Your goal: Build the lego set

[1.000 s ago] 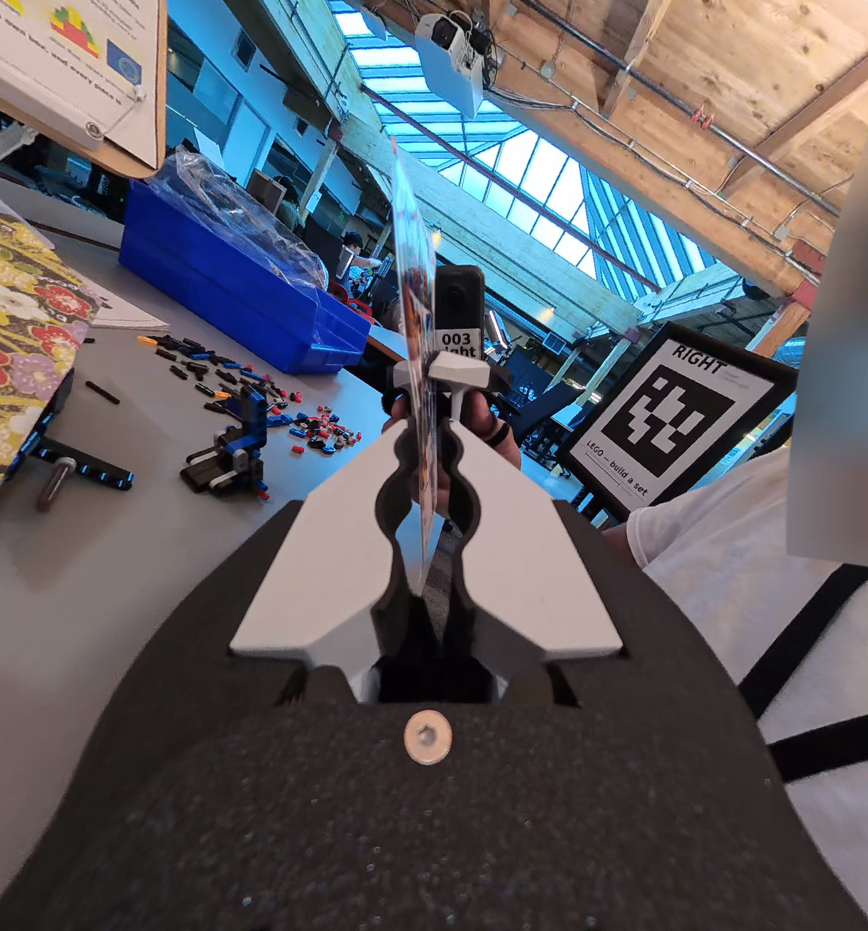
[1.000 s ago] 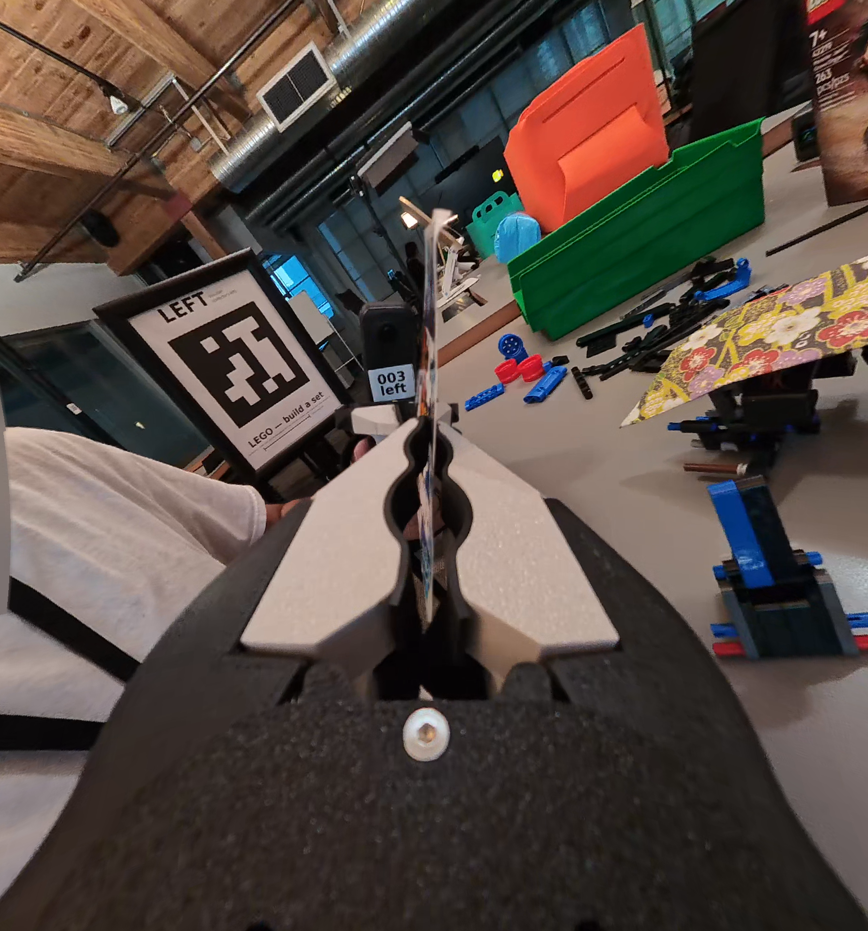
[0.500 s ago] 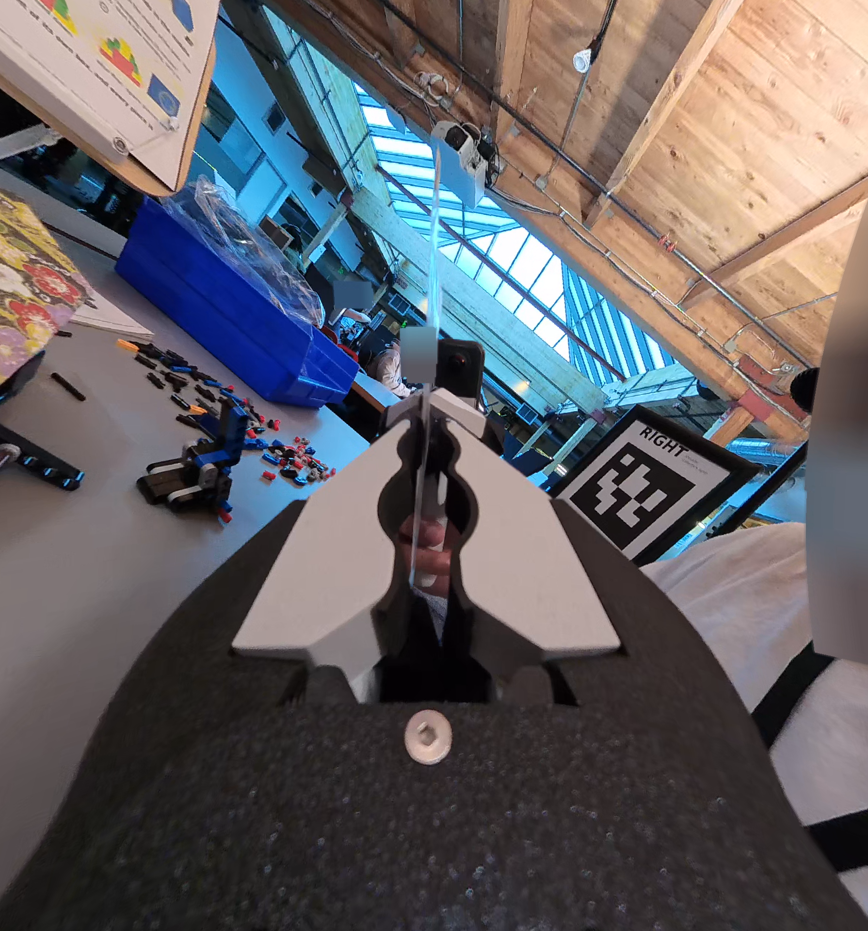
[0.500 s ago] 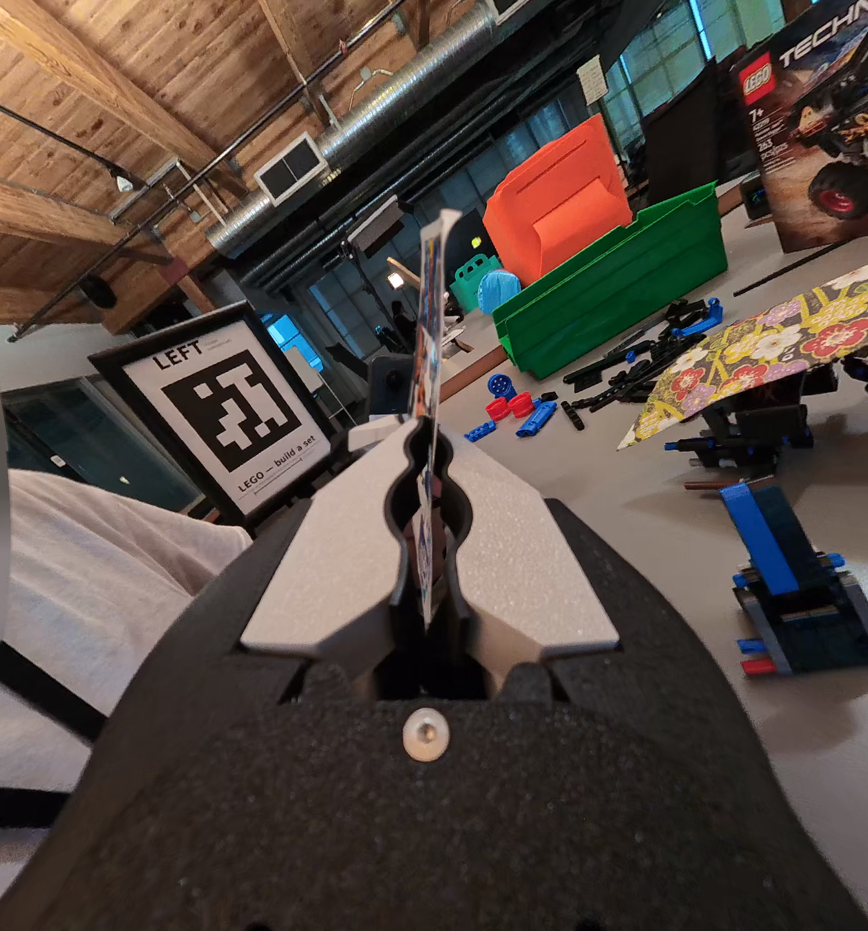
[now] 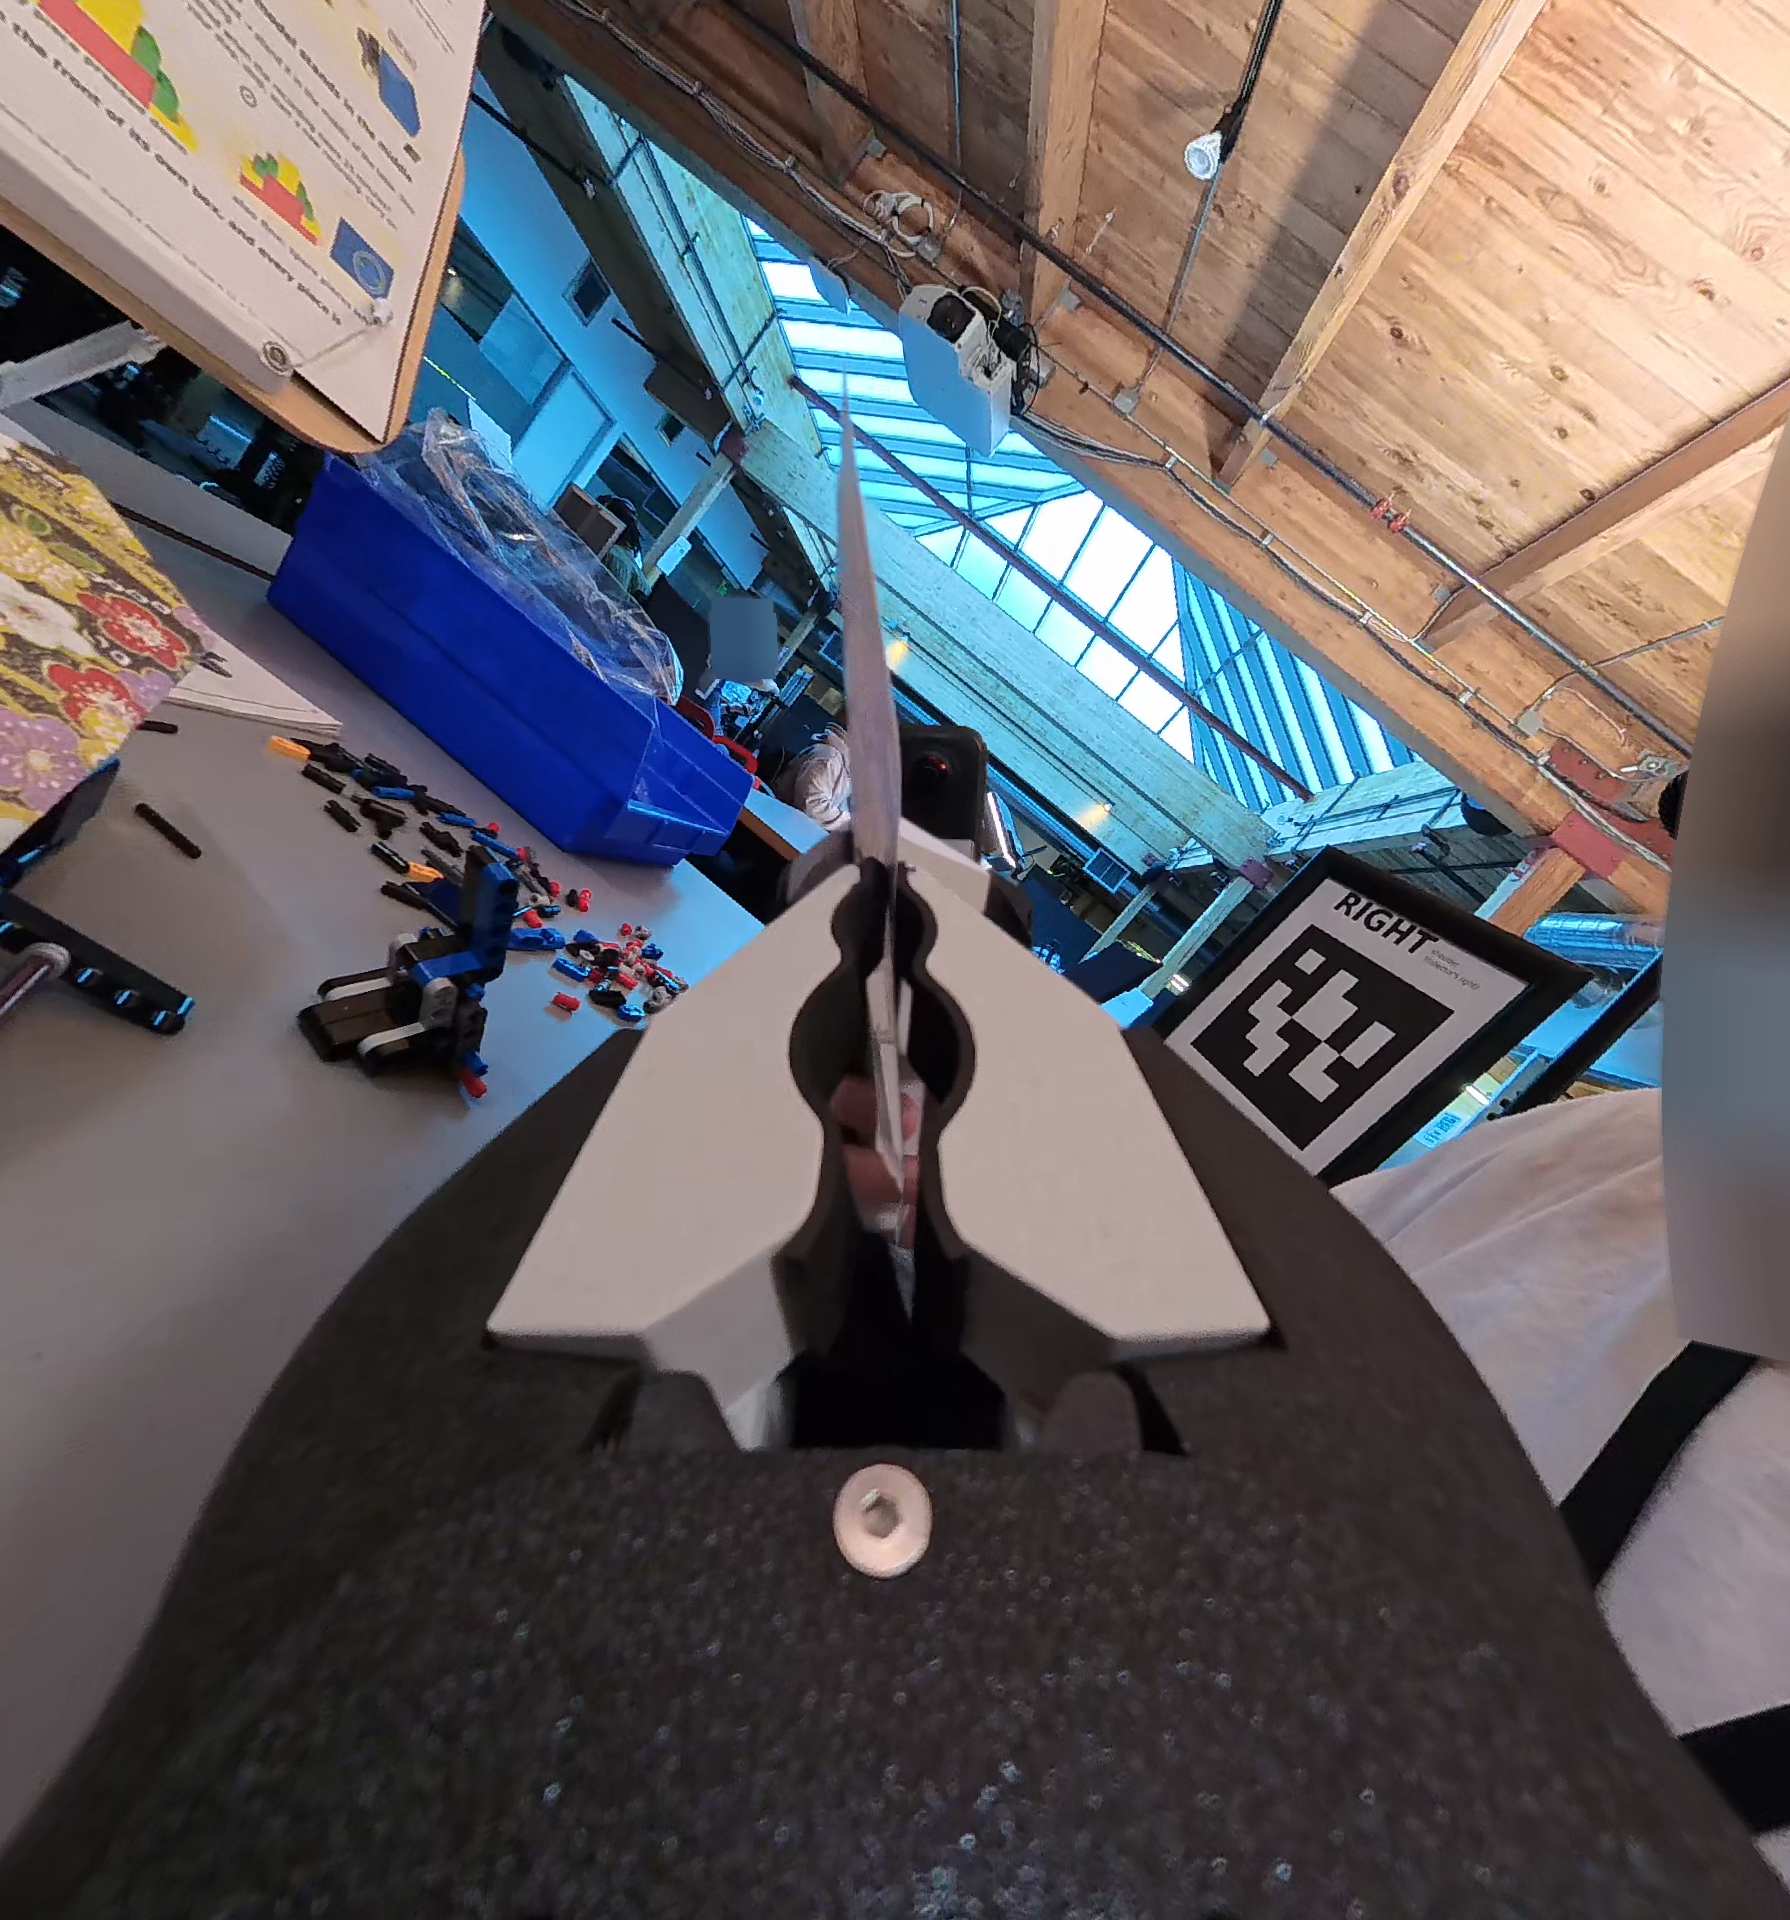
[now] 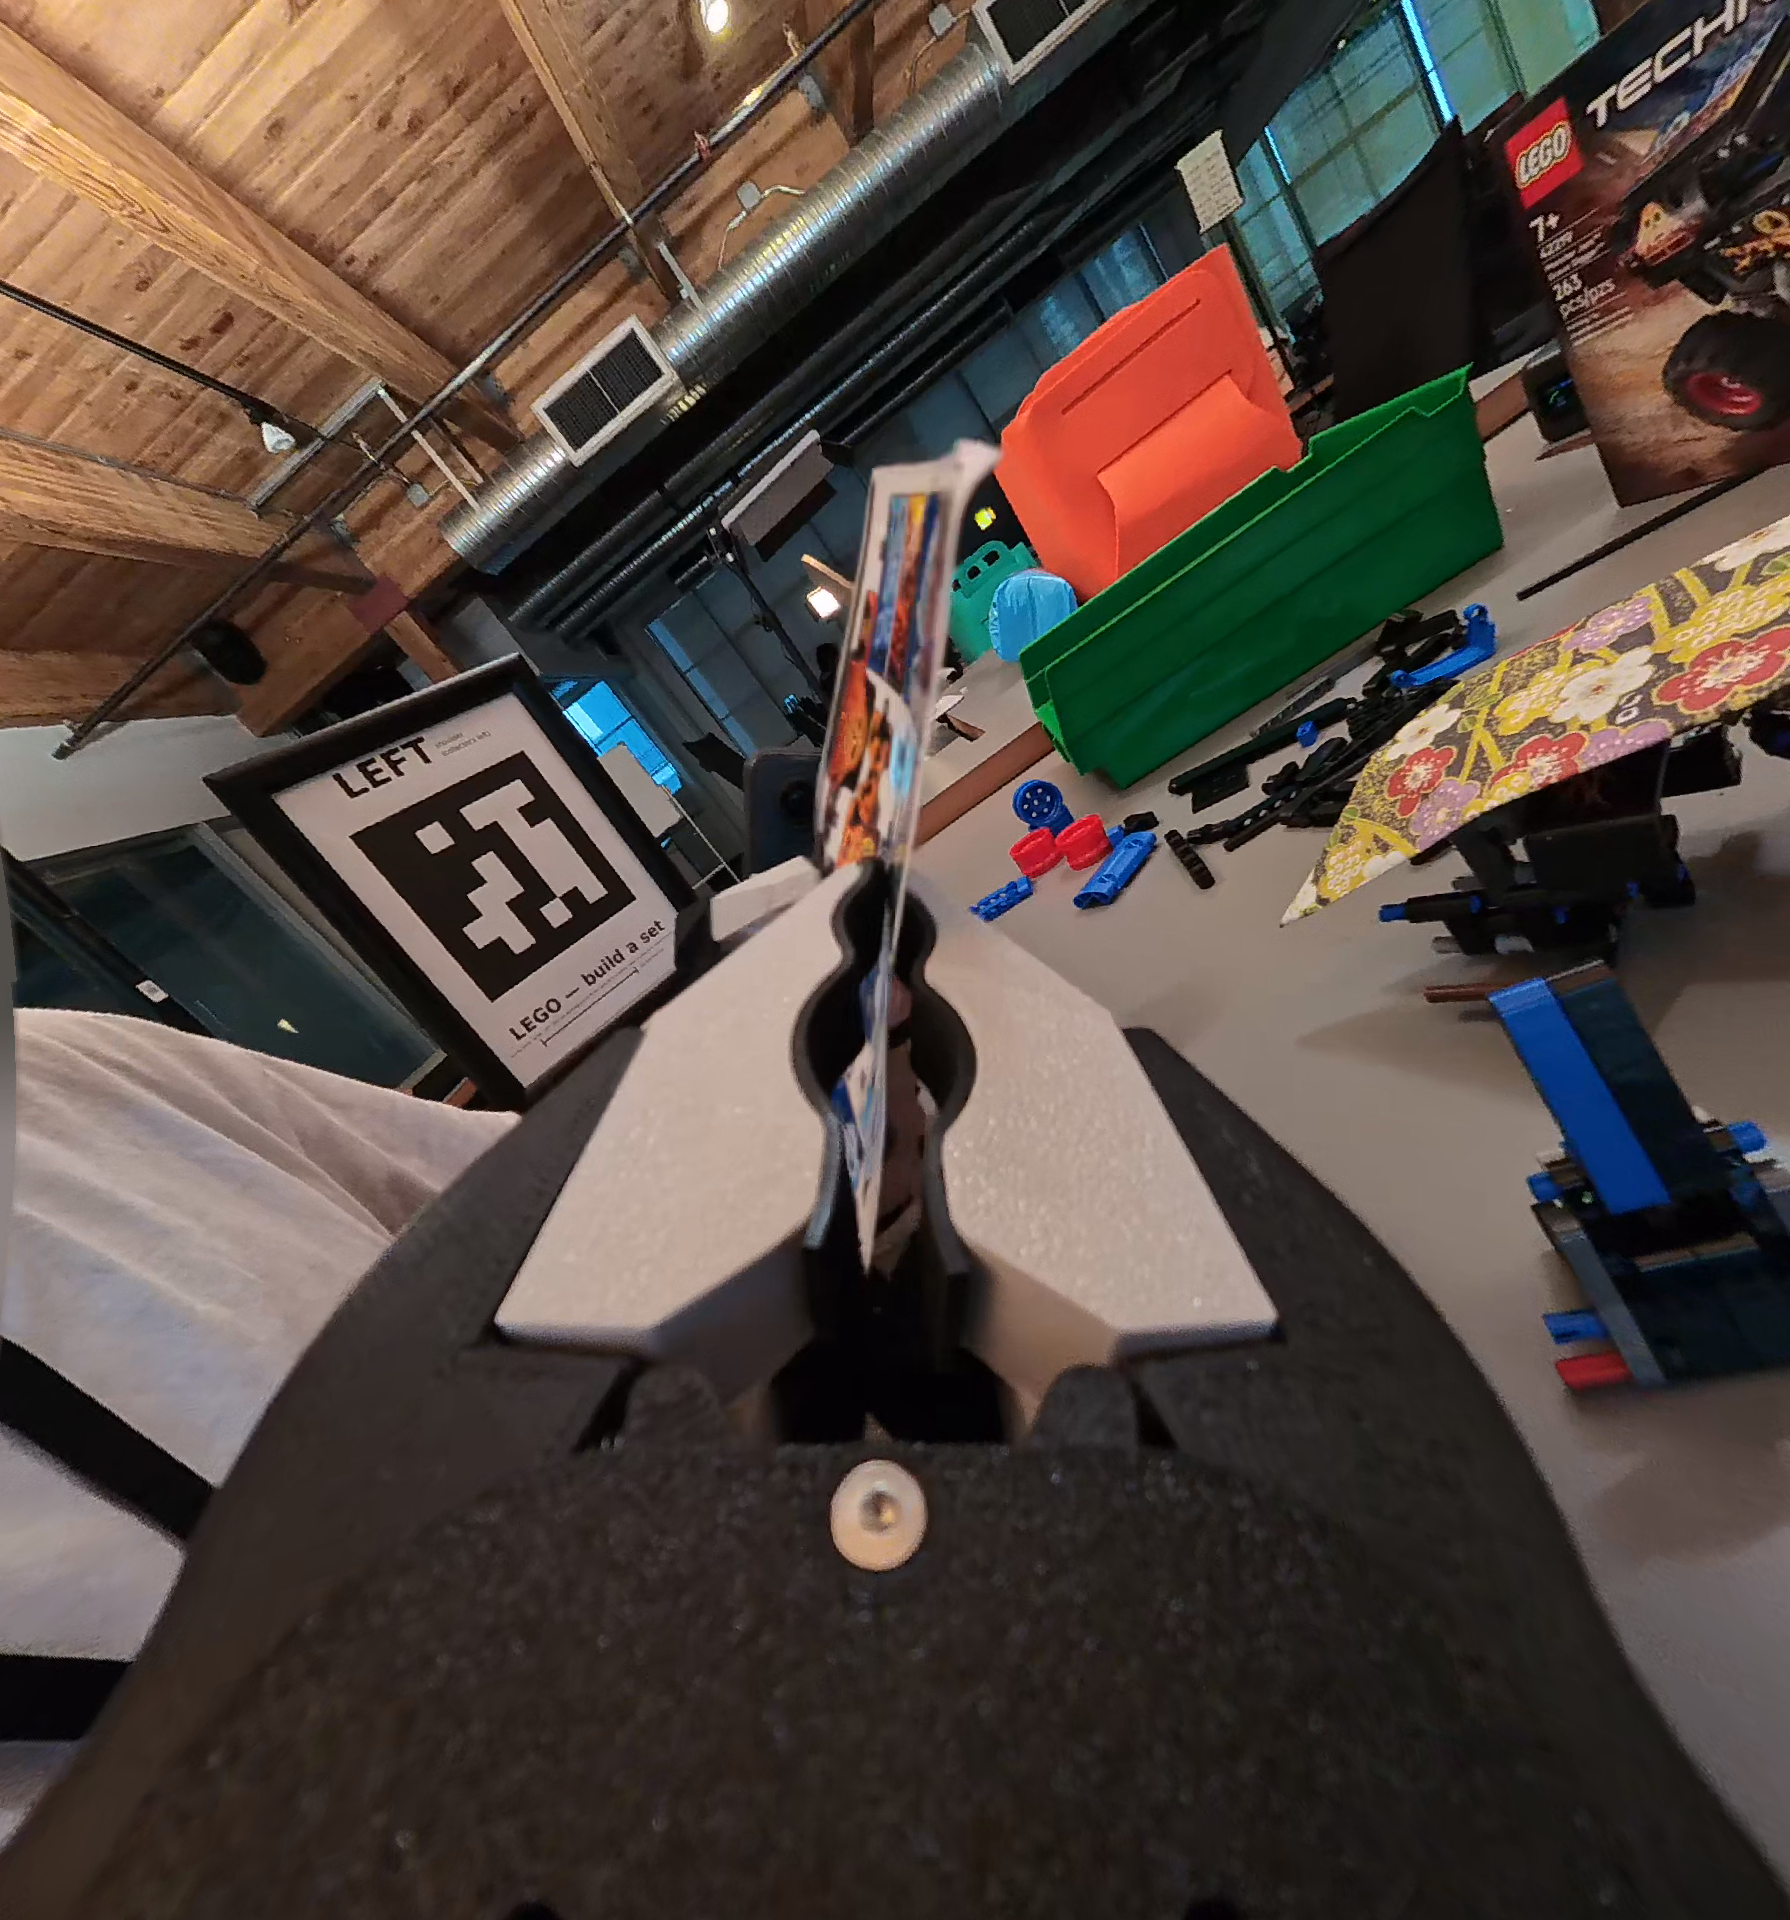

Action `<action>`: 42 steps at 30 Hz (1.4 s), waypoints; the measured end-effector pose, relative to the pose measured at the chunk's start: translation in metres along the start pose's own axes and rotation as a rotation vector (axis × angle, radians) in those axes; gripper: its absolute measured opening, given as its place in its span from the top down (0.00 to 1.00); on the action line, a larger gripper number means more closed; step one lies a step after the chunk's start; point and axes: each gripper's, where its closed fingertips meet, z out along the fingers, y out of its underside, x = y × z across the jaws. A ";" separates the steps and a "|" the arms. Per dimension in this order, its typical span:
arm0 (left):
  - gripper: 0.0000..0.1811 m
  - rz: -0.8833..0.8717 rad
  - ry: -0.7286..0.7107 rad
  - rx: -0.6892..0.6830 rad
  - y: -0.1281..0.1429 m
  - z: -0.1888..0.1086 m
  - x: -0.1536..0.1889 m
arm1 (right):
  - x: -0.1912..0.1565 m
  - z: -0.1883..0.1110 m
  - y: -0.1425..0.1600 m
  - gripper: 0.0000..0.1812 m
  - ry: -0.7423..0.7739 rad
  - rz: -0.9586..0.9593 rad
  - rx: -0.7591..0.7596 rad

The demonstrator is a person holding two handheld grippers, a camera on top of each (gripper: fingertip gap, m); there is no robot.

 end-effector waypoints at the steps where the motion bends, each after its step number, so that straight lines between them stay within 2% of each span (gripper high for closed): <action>1: 1.00 -0.002 0.003 0.000 0.000 0.000 0.001 | 0.002 -0.001 -0.001 1.00 0.013 -0.009 -0.005; 3: 1.00 -0.006 -0.007 0.012 -0.004 -0.002 0.000 | 0.009 -0.014 -0.018 0.90 0.089 -0.123 0.022; 4: 1.00 -0.001 -0.015 0.013 -0.005 -0.003 -0.001 | 0.012 -0.024 -0.031 0.85 0.177 -0.266 0.031; 6: 1.00 0.015 -0.048 0.008 -0.006 -0.005 -0.005 | -0.001 -0.038 -0.053 0.84 0.299 -0.541 0.052; 7: 1.00 0.022 -0.056 0.004 -0.006 -0.005 -0.007 | -0.018 -0.035 -0.051 0.83 0.274 -0.621 0.028; 9: 1.00 0.037 -0.055 -0.010 -0.004 -0.004 -0.007 | -0.044 -0.015 -0.023 0.82 0.185 -0.665 -0.098; 11: 1.00 0.061 -0.043 -0.032 0.000 -0.001 -0.004 | -0.049 0.004 0.006 0.74 0.146 -0.678 -0.217; 13: 1.00 0.080 -0.031 -0.045 0.005 0.001 0.000 | -0.040 0.012 0.017 0.73 0.183 -0.751 -0.260; 17: 1.00 0.110 -0.016 -0.058 0.008 0.003 0.008 | -0.037 0.019 0.033 0.72 0.164 -0.724 -0.321; 21: 1.00 0.139 0.007 -0.068 0.011 0.004 0.012 | -0.032 0.018 0.032 0.74 0.183 -0.710 -0.315; 25: 1.00 0.163 0.041 -0.084 0.014 0.005 0.017 | -0.039 0.017 0.032 0.75 0.104 -0.601 -0.289; 30: 1.00 0.146 0.126 -0.100 0.017 0.003 0.027 | -0.051 0.014 0.030 0.82 -0.027 -0.461 -0.259; 34: 1.00 0.129 0.220 -0.123 0.023 0.001 0.037 | -0.060 0.011 0.026 0.91 -0.122 -0.365 -0.232; 35: 1.00 0.129 0.234 -0.122 0.024 0.001 0.038 | -0.063 0.010 0.027 0.91 -0.144 -0.349 -0.233; 37: 1.00 0.114 0.250 -0.119 0.024 0.001 0.040 | -0.062 0.009 0.026 0.92 -0.142 -0.366 -0.240; 42: 1.00 0.098 0.281 -0.106 0.023 0.001 0.044 | -0.054 0.006 0.028 0.87 -0.061 -0.468 -0.272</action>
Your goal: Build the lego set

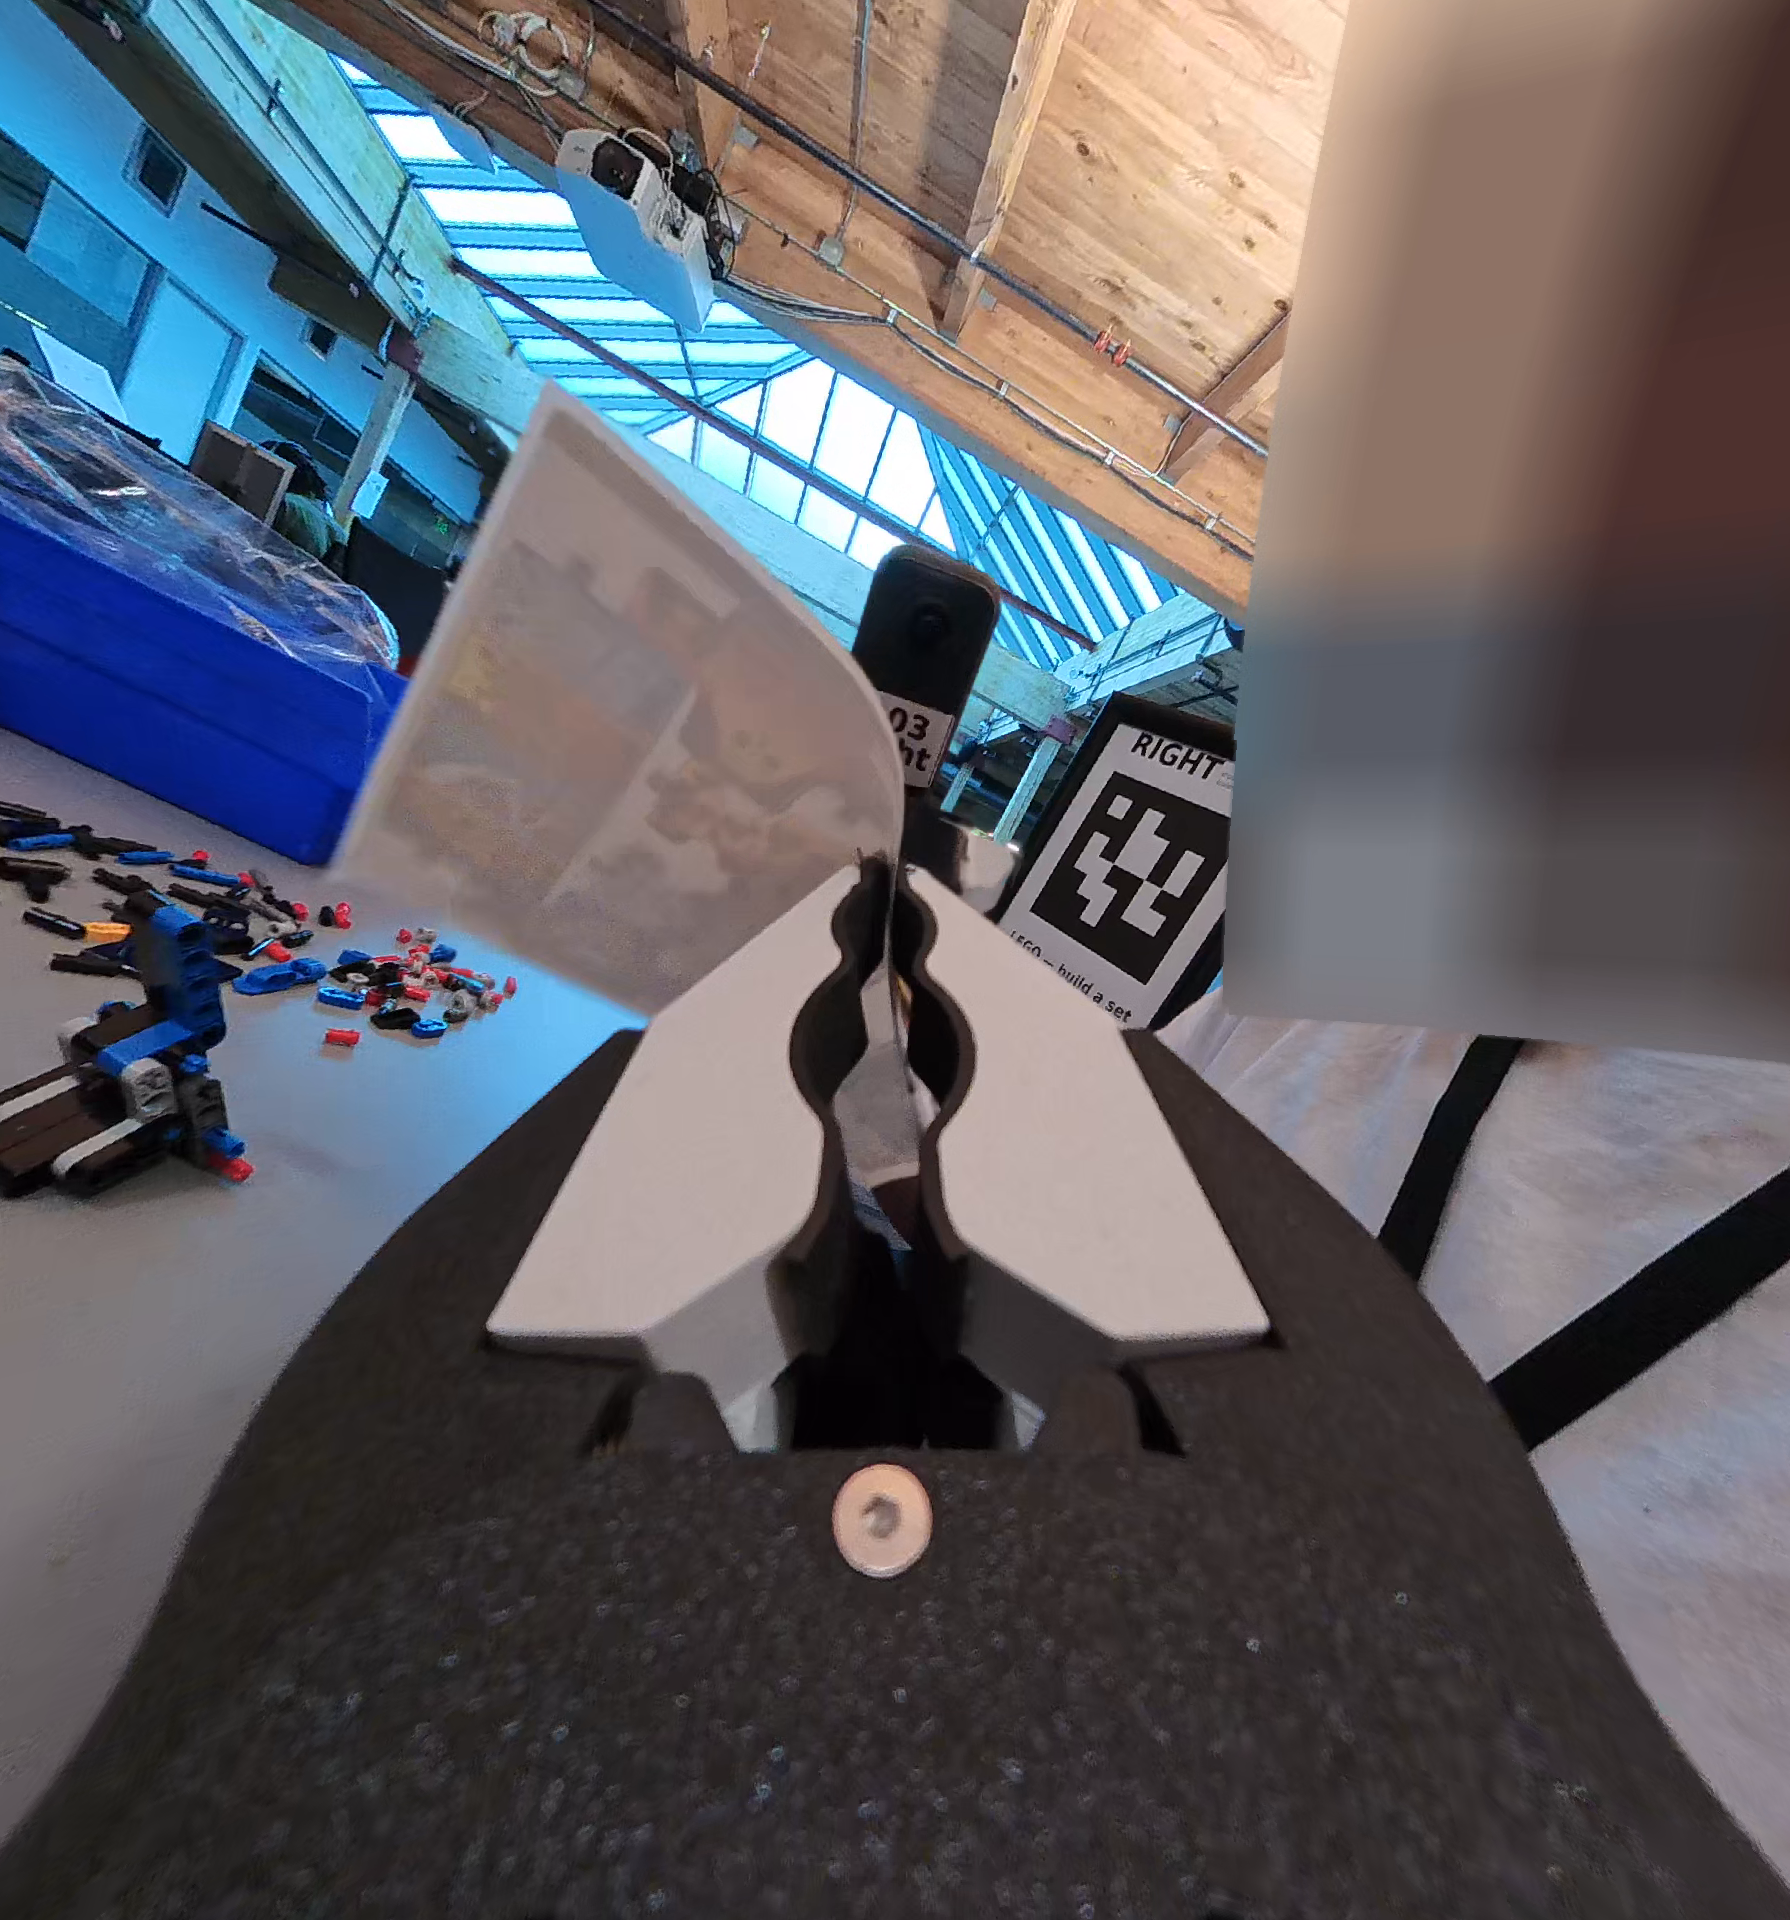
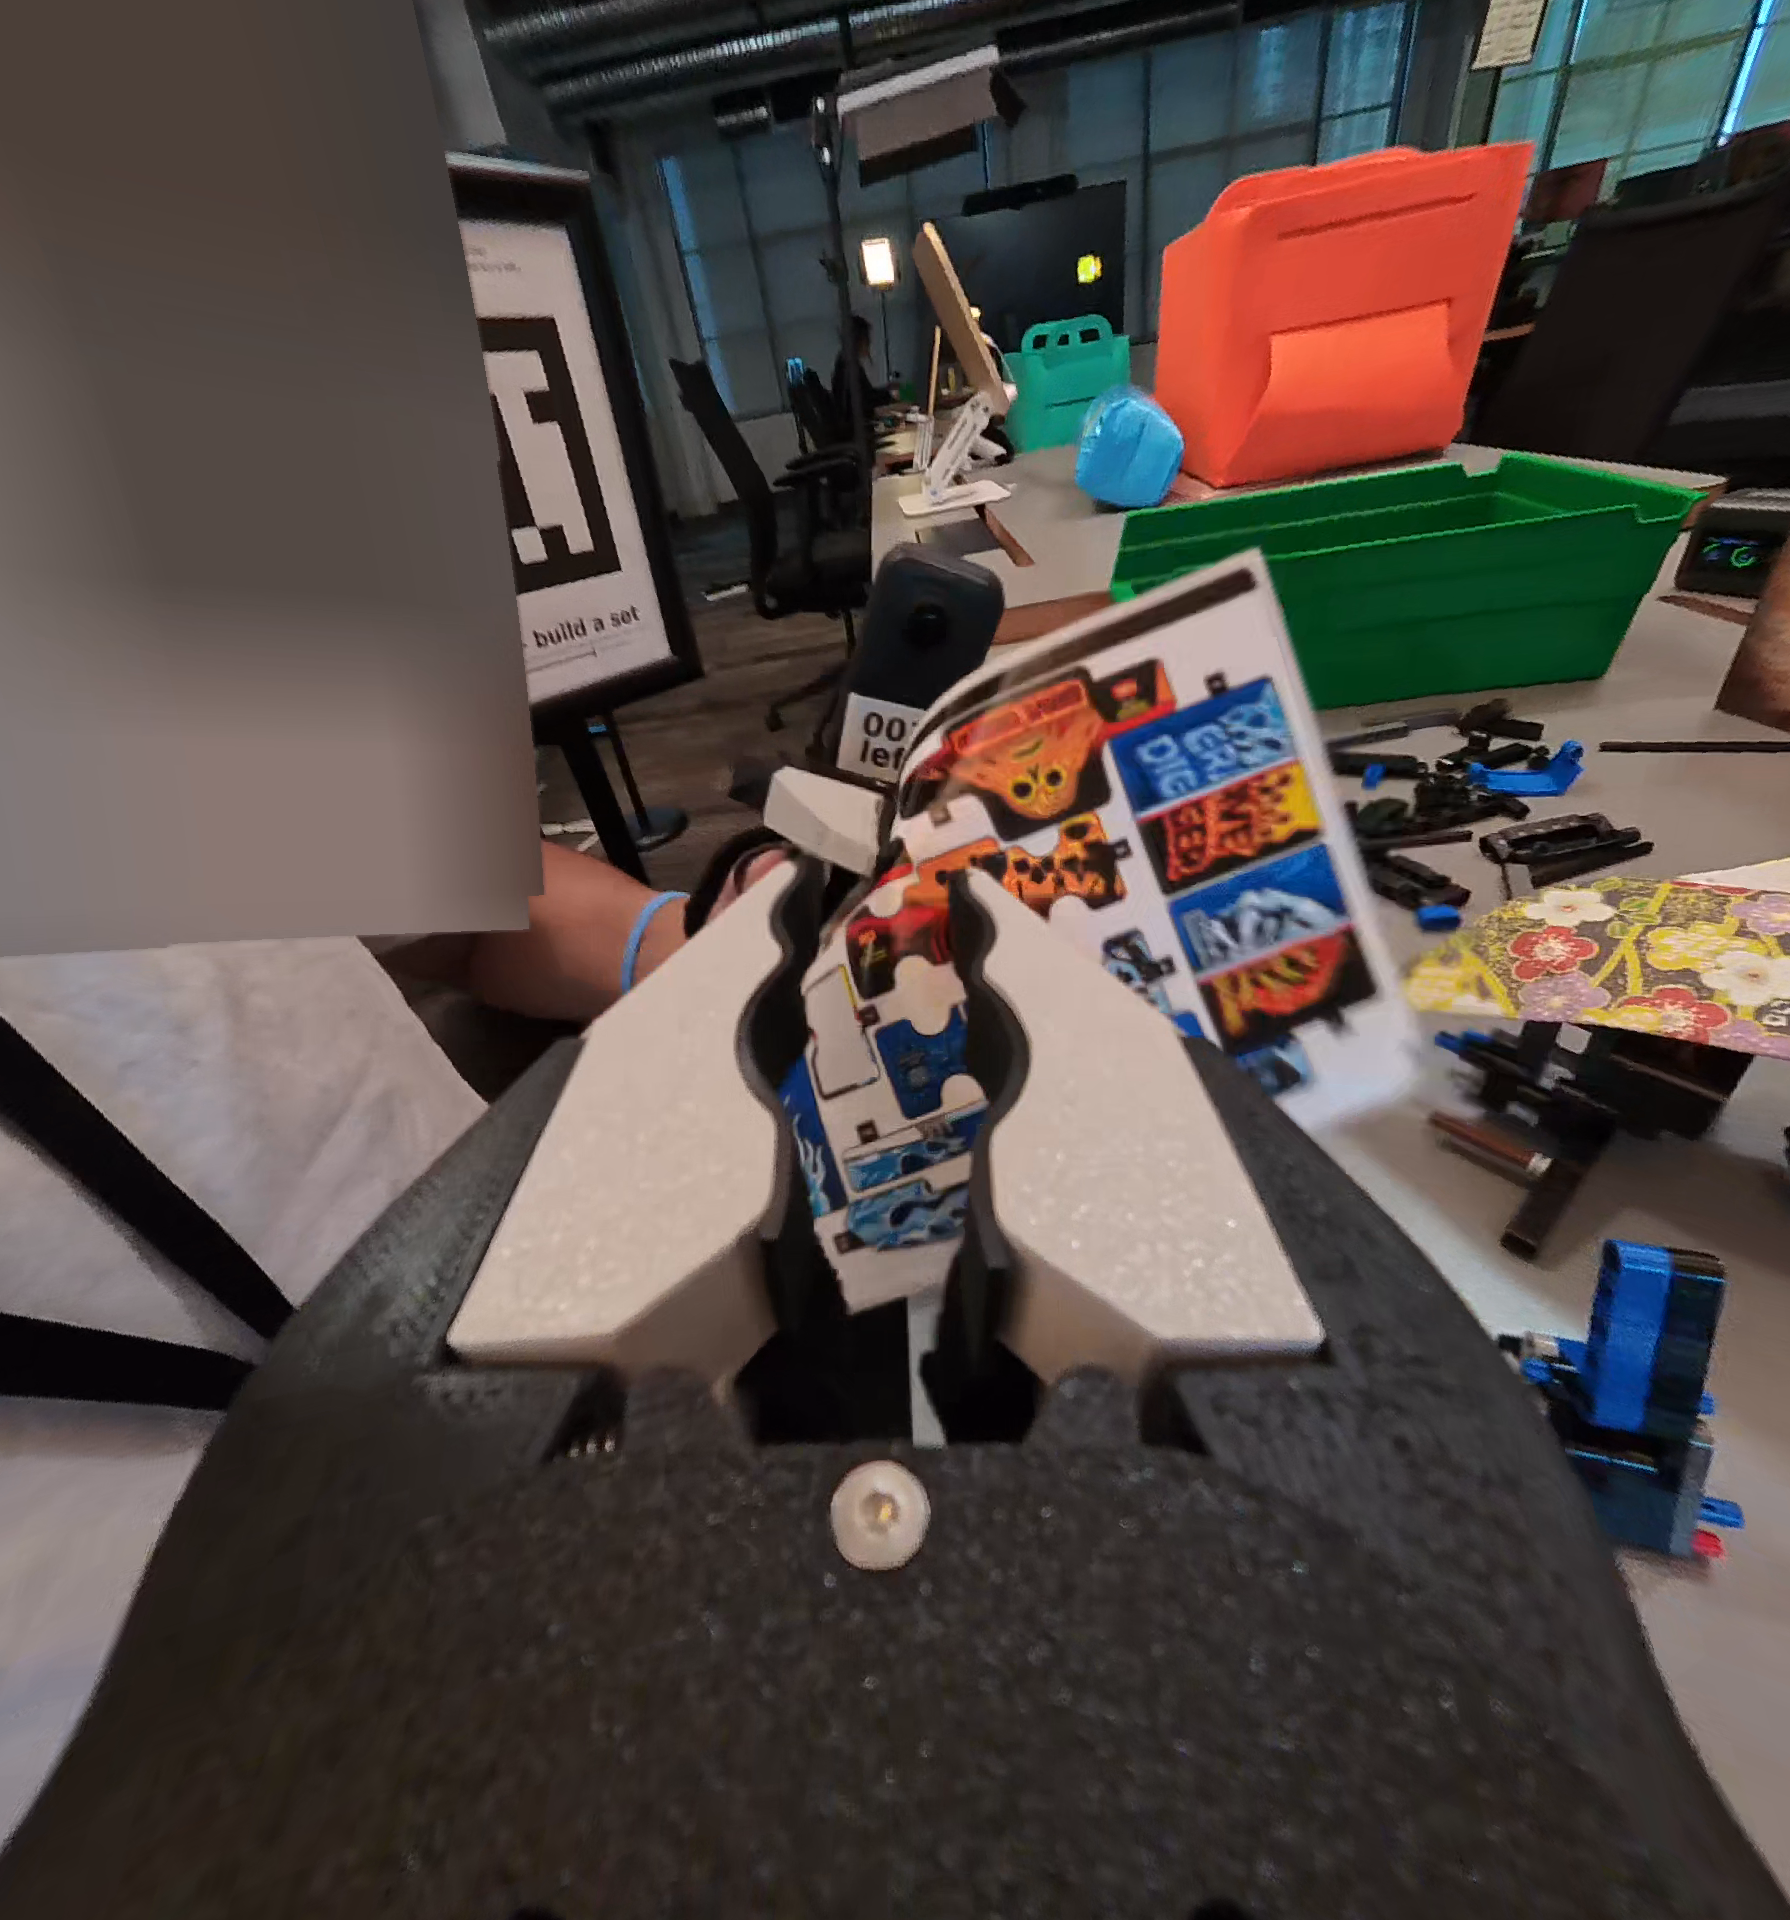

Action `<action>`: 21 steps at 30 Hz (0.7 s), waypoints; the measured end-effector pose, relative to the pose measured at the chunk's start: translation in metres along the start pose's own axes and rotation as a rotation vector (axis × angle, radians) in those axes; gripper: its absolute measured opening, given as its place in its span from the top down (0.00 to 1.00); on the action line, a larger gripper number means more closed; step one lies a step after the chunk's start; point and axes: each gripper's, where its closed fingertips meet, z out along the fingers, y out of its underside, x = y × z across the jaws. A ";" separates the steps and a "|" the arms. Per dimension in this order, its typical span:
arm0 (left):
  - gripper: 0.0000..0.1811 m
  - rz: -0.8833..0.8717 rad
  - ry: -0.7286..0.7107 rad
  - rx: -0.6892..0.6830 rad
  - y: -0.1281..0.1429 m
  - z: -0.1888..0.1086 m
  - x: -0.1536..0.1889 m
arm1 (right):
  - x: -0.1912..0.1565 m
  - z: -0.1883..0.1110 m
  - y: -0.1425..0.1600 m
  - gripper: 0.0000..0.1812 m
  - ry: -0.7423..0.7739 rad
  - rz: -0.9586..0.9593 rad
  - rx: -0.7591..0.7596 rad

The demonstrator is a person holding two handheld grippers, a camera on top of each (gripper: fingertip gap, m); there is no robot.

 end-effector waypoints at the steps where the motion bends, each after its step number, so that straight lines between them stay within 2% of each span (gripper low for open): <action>1: 1.00 0.004 0.003 -0.003 0.001 0.001 0.001 | -0.001 0.001 0.002 0.86 0.000 -0.008 -0.010; 7: 1.00 0.028 0.041 -0.018 0.004 0.002 0.009 | -0.011 0.005 0.002 0.88 -0.089 0.074 0.013; 14: 1.00 0.037 0.145 -0.044 0.009 0.003 0.027 | -0.027 0.004 0.000 0.93 -0.284 0.241 0.063; 18: 1.00 0.047 0.148 -0.050 0.010 0.002 0.027 | -0.028 0.003 0.001 0.93 -0.325 0.275 0.069; 21: 1.00 0.042 0.143 -0.044 0.009 0.001 0.026 | -0.026 0.000 0.000 0.98 -0.337 0.288 0.081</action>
